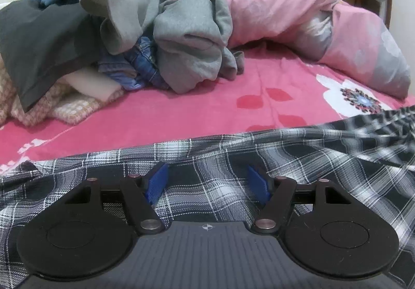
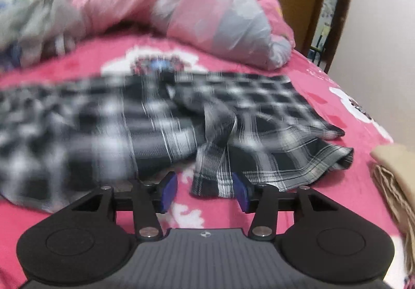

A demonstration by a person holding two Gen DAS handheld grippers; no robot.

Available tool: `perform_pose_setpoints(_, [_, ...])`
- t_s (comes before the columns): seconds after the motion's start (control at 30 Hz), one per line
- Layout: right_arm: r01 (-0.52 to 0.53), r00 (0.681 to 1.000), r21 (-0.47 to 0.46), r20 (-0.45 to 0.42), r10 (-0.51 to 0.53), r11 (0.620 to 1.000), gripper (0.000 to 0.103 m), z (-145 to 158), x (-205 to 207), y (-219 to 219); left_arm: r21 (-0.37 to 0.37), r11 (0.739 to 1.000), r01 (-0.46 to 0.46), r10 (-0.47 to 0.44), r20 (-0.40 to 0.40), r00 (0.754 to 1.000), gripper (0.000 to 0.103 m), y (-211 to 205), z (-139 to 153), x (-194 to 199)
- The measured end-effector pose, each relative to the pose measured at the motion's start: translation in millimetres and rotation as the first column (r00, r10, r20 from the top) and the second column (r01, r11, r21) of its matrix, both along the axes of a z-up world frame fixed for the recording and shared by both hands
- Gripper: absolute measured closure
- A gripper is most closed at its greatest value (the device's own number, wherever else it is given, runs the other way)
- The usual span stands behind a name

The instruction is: Fold clothes

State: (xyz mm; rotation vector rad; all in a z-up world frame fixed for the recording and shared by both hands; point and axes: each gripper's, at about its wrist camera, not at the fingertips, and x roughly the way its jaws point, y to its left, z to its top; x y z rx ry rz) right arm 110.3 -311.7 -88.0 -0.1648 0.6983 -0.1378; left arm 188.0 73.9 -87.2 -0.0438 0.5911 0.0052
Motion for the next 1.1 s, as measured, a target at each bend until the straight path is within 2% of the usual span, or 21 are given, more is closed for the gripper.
perform_pose_setpoints(0.07, [0.008,0.999,-0.010,0.033,-0.008,1.000,0.089,2.8,2.4,-4.6,-0.002,1.000,0.000,0.000,0.001,1.000,0.035,0.3,-0.1,0.3])
perform_pose_setpoints(0.1, [0.024,0.998,-0.026,0.060,-0.023,0.999,0.097,9.4,3.4,-8.6,-0.006,1.000,0.000,0.000,0.002,1.000,0.035,0.9,-0.1,0.4])
perform_pose_setpoints(0.33, [0.111,0.963,-0.186,0.263,-0.059,0.976,0.098,82.8,33.6,-55.8,0.018,1.000,-0.008,0.009,-0.002,1.000,0.035,-2.0,1.2,3.6])
perform_pose_setpoints(0.43, [0.141,0.954,-0.228,0.293,-0.071,0.963,0.098,107.2,67.3,-85.7,0.049,0.999,-0.017,0.017,-0.003,1.000,0.035,-5.9,1.8,3.7])
perform_pose_setpoints(0.53, [0.152,0.954,-0.250,0.290,-0.076,0.956,0.098,119.1,102.3,-111.5,0.078,0.997,-0.029,0.029,-0.002,1.000,0.035,-8.9,2.3,2.7])
perform_pose_setpoints(0.7, [0.154,0.966,-0.293,0.246,-0.081,0.944,0.098,116.7,150.0,-131.5,0.137,0.989,-0.058,0.058,0.003,0.998,0.035,-14.2,3.8,3.3])
perform_pose_setpoints(0.83, [0.144,0.976,-0.304,0.201,-0.084,0.942,0.098,102.7,185.5,-138.6,0.173,0.981,-0.089,0.090,-0.001,0.996,0.035,-14.8,4.6,6.4])
perform_pose_setpoints(1.1, [0.116,0.990,-0.275,0.108,-0.090,0.954,0.098,71.5,243.4,-148.6,0.225,0.966,-0.126,0.129,0.001,0.992,0.035,-13.4,6.3,16.5])
